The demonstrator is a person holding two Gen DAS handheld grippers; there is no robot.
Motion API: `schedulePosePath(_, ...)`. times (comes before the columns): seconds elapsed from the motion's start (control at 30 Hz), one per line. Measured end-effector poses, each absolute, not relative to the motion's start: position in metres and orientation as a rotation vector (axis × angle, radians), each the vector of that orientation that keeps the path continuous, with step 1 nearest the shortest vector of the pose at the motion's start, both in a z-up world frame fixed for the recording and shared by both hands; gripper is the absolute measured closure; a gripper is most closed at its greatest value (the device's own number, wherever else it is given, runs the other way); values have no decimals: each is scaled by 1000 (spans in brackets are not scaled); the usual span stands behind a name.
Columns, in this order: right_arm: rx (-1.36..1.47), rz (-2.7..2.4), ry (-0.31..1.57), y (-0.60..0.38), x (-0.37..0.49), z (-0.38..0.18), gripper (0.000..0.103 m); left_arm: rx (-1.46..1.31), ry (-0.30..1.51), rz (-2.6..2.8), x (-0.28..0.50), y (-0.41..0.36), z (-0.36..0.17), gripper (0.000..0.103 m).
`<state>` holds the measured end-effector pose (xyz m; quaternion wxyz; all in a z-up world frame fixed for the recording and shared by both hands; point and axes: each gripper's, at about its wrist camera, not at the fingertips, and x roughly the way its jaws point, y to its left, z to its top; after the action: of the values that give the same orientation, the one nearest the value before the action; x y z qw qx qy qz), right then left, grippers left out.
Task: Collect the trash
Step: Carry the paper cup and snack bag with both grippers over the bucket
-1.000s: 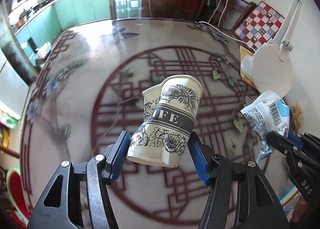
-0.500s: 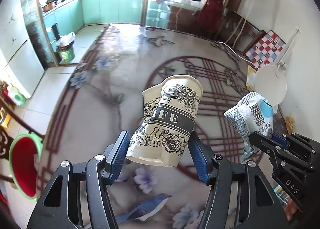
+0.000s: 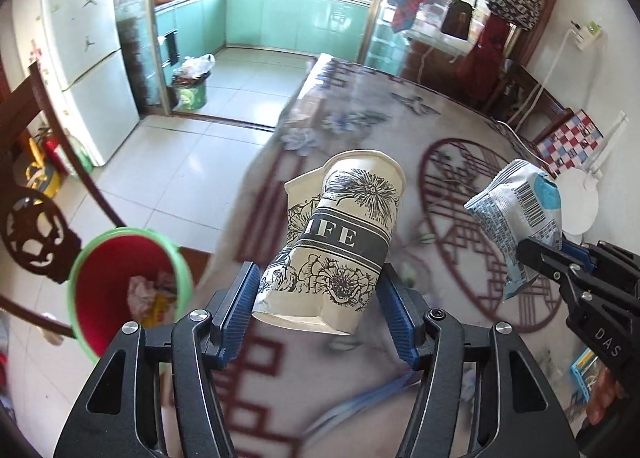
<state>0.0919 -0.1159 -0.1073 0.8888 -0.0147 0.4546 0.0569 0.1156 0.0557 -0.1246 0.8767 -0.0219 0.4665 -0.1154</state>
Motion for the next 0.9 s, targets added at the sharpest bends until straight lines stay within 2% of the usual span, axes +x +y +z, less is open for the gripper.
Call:
schedulePosePath(0.53,-102,284,981,75,127,-117,89,-139,988,-97,119,211,-144,44)
schedulePosePath(0.9,-122,440,1056,161,155,-156,89,-229,1035,16,120,289,-173,44)
